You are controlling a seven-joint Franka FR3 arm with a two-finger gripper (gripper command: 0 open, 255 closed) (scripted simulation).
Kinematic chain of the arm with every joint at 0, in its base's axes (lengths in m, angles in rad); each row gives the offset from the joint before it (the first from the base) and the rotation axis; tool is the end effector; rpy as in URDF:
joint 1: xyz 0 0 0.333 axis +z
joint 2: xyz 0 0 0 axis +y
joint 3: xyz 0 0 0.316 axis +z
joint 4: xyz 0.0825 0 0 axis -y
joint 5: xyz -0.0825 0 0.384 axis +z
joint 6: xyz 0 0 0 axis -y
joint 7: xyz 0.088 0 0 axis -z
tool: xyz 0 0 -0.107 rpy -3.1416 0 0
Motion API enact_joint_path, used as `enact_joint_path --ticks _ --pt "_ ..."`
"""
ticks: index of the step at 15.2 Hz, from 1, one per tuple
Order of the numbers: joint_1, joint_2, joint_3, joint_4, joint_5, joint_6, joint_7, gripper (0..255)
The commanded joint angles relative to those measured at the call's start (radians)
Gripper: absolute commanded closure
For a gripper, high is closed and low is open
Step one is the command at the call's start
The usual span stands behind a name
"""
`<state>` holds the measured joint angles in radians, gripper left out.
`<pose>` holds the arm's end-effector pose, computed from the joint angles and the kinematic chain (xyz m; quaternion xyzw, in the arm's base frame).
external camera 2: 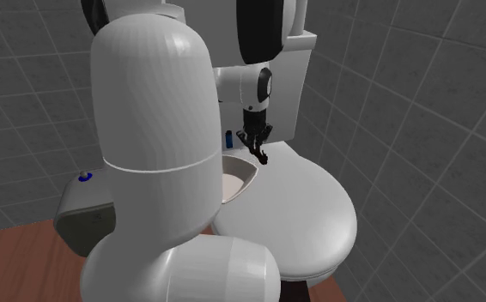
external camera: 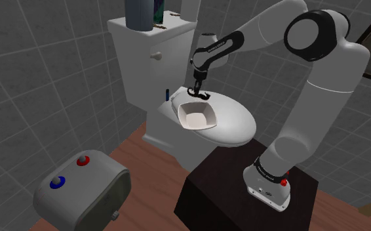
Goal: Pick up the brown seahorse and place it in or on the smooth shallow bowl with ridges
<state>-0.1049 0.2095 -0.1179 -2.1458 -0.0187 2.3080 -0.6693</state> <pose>0.5456 -0.1233 0.3018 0.9731 0.2285 -0.0290 0.0073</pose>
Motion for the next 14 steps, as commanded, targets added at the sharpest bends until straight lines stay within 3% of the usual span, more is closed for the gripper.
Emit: enact_joint_path --ticks 1,14 --pt "0.001 -0.019 -0.001 0.008 -0.003 -0.027 0.001 255" --pt "0.004 -0.114 -0.002 0.075 -0.013 -0.189 0.004 255"
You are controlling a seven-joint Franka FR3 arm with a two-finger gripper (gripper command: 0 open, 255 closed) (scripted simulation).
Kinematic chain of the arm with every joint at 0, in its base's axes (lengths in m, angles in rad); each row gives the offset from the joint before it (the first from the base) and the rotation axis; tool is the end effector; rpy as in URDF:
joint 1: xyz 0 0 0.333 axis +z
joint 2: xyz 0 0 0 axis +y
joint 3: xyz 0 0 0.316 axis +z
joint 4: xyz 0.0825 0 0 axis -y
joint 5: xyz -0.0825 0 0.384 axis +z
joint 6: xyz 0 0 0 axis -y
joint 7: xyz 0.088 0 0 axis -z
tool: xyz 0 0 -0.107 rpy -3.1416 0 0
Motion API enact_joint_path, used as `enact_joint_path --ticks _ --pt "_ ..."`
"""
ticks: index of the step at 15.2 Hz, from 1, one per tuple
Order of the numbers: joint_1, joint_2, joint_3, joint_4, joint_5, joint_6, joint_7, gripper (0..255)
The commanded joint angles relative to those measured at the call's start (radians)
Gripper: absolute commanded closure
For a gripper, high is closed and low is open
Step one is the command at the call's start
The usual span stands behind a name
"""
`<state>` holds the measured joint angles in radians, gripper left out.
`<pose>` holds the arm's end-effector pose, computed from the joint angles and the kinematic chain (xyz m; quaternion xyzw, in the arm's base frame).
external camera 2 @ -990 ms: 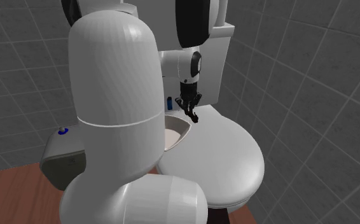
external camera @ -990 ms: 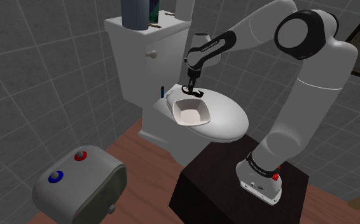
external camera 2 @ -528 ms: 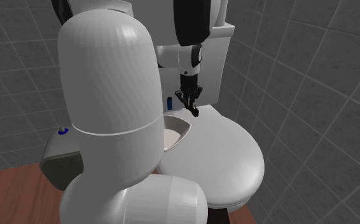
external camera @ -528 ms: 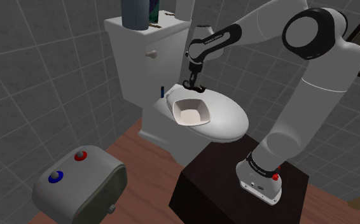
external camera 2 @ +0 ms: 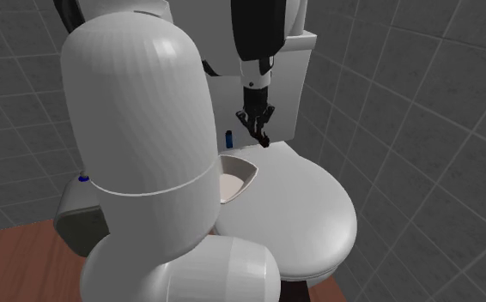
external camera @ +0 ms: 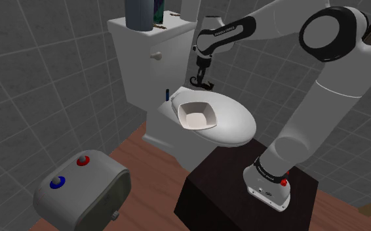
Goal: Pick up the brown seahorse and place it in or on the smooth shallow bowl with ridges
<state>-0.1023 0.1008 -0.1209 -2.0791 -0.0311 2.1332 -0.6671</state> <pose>0.5449 -0.1242 0.3765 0.9731 0.2286 -0.0290 0.0073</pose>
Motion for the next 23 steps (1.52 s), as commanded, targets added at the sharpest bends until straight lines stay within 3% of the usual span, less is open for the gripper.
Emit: enact_joint_path --ticks 1,12,23 --pt "0.001 -0.006 0.001 0.009 -0.001 -0.016 0.002 255" --pt "0.100 -0.330 0.108 -0.363 -0.006 0.026 0.212 255" --pt "0.098 -0.234 0.108 -0.430 -0.010 0.189 0.218 255"
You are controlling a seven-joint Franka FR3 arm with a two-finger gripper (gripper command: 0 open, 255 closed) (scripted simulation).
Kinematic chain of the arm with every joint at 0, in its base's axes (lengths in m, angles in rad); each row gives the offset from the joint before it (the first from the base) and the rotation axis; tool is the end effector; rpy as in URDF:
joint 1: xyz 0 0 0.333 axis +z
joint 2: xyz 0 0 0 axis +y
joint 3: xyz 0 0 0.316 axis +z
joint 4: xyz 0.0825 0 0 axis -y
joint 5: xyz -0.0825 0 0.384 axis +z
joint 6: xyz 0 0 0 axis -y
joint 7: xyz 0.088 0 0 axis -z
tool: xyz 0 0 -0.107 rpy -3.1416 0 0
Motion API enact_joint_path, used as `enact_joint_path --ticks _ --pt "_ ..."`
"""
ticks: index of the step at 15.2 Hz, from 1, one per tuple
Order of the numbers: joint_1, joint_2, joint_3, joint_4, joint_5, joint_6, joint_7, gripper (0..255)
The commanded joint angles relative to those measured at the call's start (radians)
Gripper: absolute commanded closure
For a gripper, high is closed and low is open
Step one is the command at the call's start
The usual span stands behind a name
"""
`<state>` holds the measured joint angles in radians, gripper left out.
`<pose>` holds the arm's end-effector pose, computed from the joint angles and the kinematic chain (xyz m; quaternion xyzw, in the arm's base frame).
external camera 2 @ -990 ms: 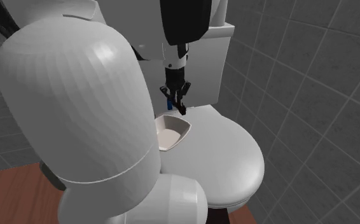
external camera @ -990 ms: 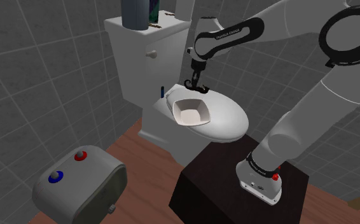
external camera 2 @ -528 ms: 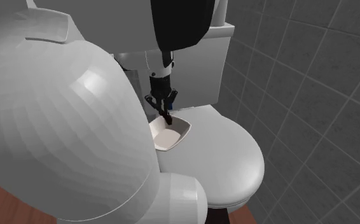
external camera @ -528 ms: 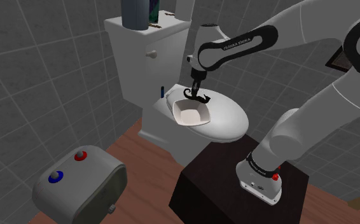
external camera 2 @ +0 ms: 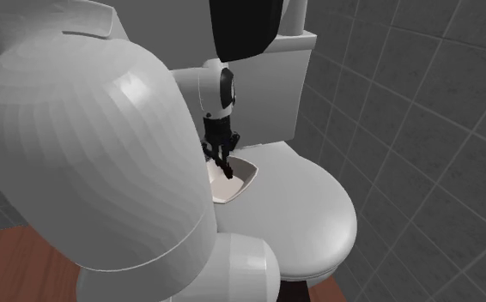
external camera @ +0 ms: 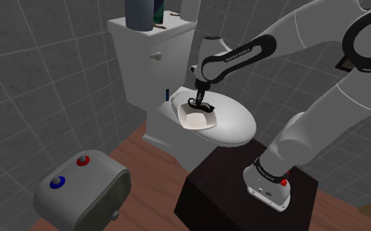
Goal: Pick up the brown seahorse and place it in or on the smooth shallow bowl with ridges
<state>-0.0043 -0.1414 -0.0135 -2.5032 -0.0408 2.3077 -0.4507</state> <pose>0.4478 -0.0087 0.3308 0.9731 0.2285 -0.0295 0.0071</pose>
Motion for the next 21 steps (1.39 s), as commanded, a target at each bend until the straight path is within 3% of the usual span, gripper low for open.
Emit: enact_joint_path --ticks 1,10,11,16,20,21 --pt "0.000 0.018 0.000 -0.010 -0.001 0.029 0.002 255" --pt "0.000 0.034 0.000 -0.017 -0.001 0.052 0.003 255" --pt "0.000 0.034 0.000 -0.017 -0.001 0.052 0.003 0" --pt "0.000 0.034 0.000 -0.017 -0.001 0.052 0.003 0" --pt "0.002 -0.048 0.003 0.042 0.003 -0.090 0.000 0" --pt "0.003 -0.048 0.003 0.042 0.003 -0.090 0.000 0"
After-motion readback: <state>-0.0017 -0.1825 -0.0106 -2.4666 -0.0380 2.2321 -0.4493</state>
